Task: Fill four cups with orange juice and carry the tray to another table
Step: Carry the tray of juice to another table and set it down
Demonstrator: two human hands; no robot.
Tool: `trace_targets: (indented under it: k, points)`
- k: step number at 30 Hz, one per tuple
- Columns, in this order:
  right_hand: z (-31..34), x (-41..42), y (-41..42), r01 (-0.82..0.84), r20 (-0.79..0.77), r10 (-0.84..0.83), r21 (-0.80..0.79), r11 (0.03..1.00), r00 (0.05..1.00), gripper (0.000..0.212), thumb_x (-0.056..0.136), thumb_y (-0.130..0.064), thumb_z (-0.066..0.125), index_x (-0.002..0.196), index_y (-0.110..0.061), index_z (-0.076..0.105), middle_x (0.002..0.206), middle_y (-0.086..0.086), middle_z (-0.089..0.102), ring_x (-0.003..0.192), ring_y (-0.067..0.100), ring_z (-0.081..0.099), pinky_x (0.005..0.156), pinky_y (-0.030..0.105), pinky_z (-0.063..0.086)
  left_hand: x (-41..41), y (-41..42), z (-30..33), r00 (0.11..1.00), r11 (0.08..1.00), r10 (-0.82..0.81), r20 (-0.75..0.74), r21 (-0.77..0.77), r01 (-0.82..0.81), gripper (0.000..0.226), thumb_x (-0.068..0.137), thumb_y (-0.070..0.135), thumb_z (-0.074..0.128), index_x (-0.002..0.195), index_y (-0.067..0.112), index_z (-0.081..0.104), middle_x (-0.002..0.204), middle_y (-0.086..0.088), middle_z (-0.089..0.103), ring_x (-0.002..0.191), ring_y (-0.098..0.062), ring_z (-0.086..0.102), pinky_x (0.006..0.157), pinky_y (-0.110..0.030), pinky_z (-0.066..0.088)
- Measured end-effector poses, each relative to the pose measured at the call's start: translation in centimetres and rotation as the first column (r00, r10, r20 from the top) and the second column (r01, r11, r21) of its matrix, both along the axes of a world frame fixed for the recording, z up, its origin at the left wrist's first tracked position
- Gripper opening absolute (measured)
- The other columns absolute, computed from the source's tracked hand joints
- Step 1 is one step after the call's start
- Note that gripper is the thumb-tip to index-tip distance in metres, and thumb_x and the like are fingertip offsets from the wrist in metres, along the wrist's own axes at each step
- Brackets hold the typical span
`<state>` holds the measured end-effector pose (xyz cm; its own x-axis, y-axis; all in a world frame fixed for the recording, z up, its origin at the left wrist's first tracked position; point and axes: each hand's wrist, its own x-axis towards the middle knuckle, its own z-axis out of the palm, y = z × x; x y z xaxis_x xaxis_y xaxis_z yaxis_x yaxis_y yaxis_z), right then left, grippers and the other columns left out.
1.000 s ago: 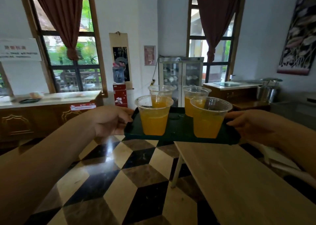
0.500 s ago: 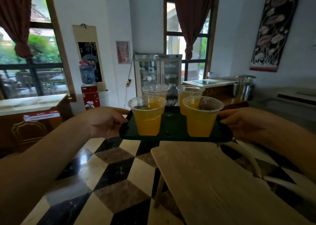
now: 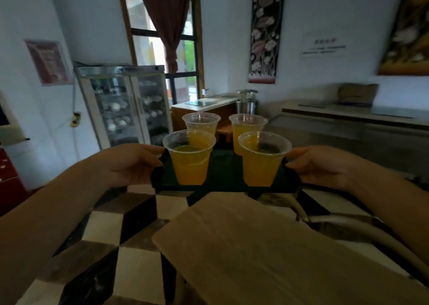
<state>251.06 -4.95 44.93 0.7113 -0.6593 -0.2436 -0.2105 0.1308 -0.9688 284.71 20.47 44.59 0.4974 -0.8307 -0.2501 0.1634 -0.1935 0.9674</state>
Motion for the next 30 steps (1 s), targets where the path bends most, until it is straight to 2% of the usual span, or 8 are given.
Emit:
trace_targets:
  k: [3, 7, 9, 12, 14, 23, 27, 30]
  points:
    - [-0.3, 0.8, -2.0, 0.073, 0.028, -0.074, 0.027, 0.997, 0.997, 0.053, 0.086, 0.012, 0.052, 0.135, -0.006, 0.058, 0.131, 0.017, 0.065, 0.118, 0.032, 0.064, 0.093, 0.042, 0.055, 2.8, -4.4, 0.7, 0.991, 0.991, -0.132, 0.004, -0.006, 0.132, 0.041, 0.076, -0.01, 0.056, 0.099, 0.01, 0.083, 0.112, -0.02, 0.077, 0.093, -0.032, 0.078, 0.066, -0.038, 0.064]
    - [-1.0, 0.7, -4.6, 0.165, 0.037, -0.166, 0.042, 0.985, 0.985, 0.052, 0.083, 0.009, 0.056, 0.132, -0.009, 0.062, 0.128, 0.015, 0.067, 0.114, 0.032, 0.066, 0.083, 0.041, 0.059, 4.1, -9.6, 0.5, 0.963, 0.963, -0.269, -0.017, -0.003, 0.269, 0.046, 0.086, -0.013, 0.048, 0.105, 0.012, 0.082, 0.113, -0.018, 0.077, 0.097, -0.032, 0.077, 0.068, -0.038, 0.064]
    - [-1.5, 0.0, -5.6, 0.189, 0.041, -0.19, 0.033, 0.981, 0.981, 0.049, 0.084, 0.008, 0.055, 0.129, -0.009, 0.065, 0.126, 0.015, 0.069, 0.114, 0.032, 0.068, 0.085, 0.041, 0.058, 4.3, -12.0, 0.1, 0.952, 0.952, -0.305, -0.024, 0.007, 0.306, 0.044, 0.091, -0.014, 0.046, 0.112, 0.009, 0.077, 0.114, -0.018, 0.077, 0.098, -0.032, 0.077, 0.069, -0.038, 0.064]
    - [-1.8, -1.5, -6.7, 0.213, 0.055, -0.215, 0.038, 0.976, 0.975, 0.044, 0.077, 0.006, 0.059, 0.115, -0.009, 0.075, 0.119, 0.013, 0.073, 0.105, 0.029, 0.072, 0.076, 0.037, 0.062, 3.9, -15.3, -0.3, 0.928, 0.928, -0.372, -0.003, 0.006, 0.372, 0.048, 0.084, -0.01, 0.053, 0.125, 0.009, 0.07, 0.122, -0.018, 0.074, 0.109, -0.033, 0.074, 0.078, -0.042, 0.064]
    - [-1.8, -3.0, -7.3, 0.229, 0.067, -0.232, 0.05, 0.972, 0.97, 0.041, 0.075, 0.005, 0.059, 0.108, -0.01, 0.078, 0.115, 0.013, 0.075, 0.102, 0.028, 0.073, 0.072, 0.036, 0.062, 3.2, -17.7, -0.5, 0.906, 0.906, -0.423, -0.009, 0.004, 0.423, 0.05, 0.08, -0.009, 0.055, 0.122, 0.009, 0.074, 0.123, -0.017, 0.074, 0.109, -0.033, 0.073, 0.076, -0.041, 0.064]
    - [-2.7, -9.5, -9.6, 0.382, 0.032, -0.382, 0.015, 0.924, 0.923, 0.042, 0.091, 0.01, 0.048, 0.122, -0.009, 0.069, 0.119, 0.013, 0.073, 0.109, 0.03, 0.07, 0.082, 0.038, 0.06, -1.6, -25.6, -2.2, 0.855, 0.854, -0.519, 0.003, 0.051, 0.518, 0.044, 0.084, -0.009, 0.056, 0.11, 0.017, 0.08, 0.118, -0.015, 0.076, 0.106, -0.031, 0.075, 0.073, -0.037, 0.063]
    - [-2.7, -11.6, -9.8, 0.432, 0.036, -0.433, 0.038, 0.901, 0.9, 0.039, 0.093, 0.012, 0.046, 0.117, -0.007, 0.071, 0.115, 0.012, 0.075, 0.098, 0.024, 0.075, 0.067, 0.031, 0.061, -3.8, -28.3, -2.6, 0.831, 0.829, -0.555, -0.031, 0.062, 0.556, 0.043, 0.094, -0.011, 0.049, 0.103, 0.014, 0.082, 0.113, -0.017, 0.077, 0.099, -0.03, 0.077, 0.067, -0.036, 0.063]
    - [-3.2, -12.7, -10.1, 0.498, 0.022, -0.498, 0.009, 0.867, 0.867, 0.037, 0.095, 0.011, 0.046, 0.107, -0.009, 0.074, 0.115, 0.013, 0.075, 0.1, 0.025, 0.074, 0.076, 0.034, 0.059, -5.1, -30.3, -2.6, 0.81, 0.808, -0.586, -0.022, 0.054, 0.587, 0.041, 0.095, -0.012, 0.05, 0.11, 0.013, 0.079, 0.114, -0.018, 0.077, 0.099, -0.03, 0.077, 0.067, -0.034, 0.063]
